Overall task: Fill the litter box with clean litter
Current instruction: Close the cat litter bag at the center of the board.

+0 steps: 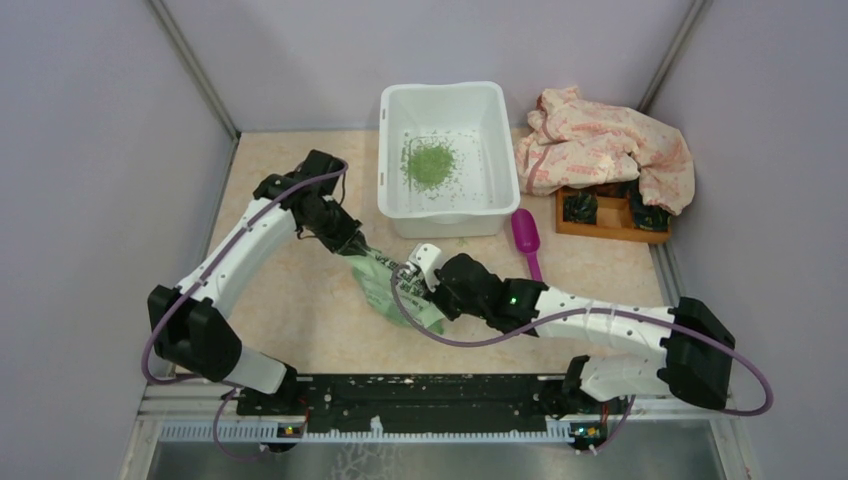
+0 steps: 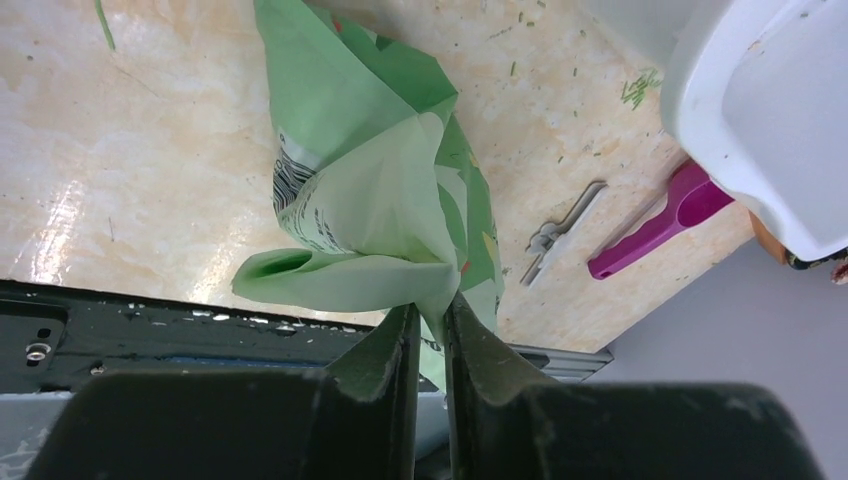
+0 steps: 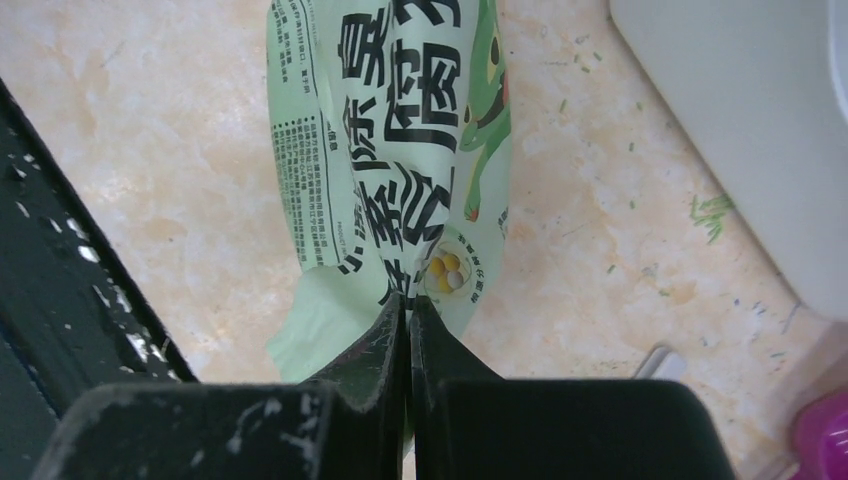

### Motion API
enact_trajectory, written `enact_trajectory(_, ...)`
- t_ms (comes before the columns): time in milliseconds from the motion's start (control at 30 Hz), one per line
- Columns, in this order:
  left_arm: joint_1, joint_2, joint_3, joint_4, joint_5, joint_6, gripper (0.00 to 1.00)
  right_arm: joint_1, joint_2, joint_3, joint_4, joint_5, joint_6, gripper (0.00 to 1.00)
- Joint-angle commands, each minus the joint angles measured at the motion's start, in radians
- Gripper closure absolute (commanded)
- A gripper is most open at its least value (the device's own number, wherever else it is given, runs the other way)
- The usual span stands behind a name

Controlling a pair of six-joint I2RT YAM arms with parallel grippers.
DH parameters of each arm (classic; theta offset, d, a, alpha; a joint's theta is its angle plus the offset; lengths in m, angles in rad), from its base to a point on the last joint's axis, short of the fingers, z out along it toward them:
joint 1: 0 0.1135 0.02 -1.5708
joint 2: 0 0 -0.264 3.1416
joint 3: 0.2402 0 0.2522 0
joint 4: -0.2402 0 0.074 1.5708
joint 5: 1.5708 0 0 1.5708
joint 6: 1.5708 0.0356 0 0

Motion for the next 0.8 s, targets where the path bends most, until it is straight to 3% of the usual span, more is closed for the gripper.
enact_trajectory(0, 0.034, 0.004, 0.002, 0.029, -0.1, 0.021, 0.82, 0.002, -0.001, 0.057, 0.023, 0.057, -0.156, 1.0)
enact_trajectory(133, 0.084, 0.025, -0.008, 0.048, -0.089, 0.069, 1.0, 0.0, -0.085, -0.02, 0.127, 0.006, -0.223, 1.0)
enact_trajectory(367, 0.137, 0.025, -0.022, 0.078, -0.084, 0.13, 1.0, -0.004, -0.128, -0.07, 0.151, -0.005, -0.208, 1.0)
enact_trajectory(400, 0.144, 0.022, -0.026, 0.084, -0.08, 0.136, 1.0, -0.006, -0.115, -0.06, 0.139, -0.011, -0.199, 0.96)
enact_trajectory(467, 0.156, 0.019, -0.031, 0.091, -0.073, 0.147, 1.0, -0.015, -0.085, -0.038, 0.105, -0.035, -0.183, 0.76)
enact_trajectory(500, 0.164, 0.017, -0.032, 0.092, -0.069, 0.151, 1.0, -0.018, -0.072, -0.032, 0.091, -0.055, -0.175, 0.72)
enact_trajectory(633, 0.189, 0.016, -0.035, 0.1, -0.05, 0.174, 1.0, -0.028, -0.056, -0.035, 0.089, -0.092, -0.132, 0.62)
enact_trajectory(767, 0.202, 0.015, -0.036, 0.109, -0.034, 0.191, 1.0, -0.052, -0.048, -0.043, 0.097, -0.102, -0.103, 0.64)
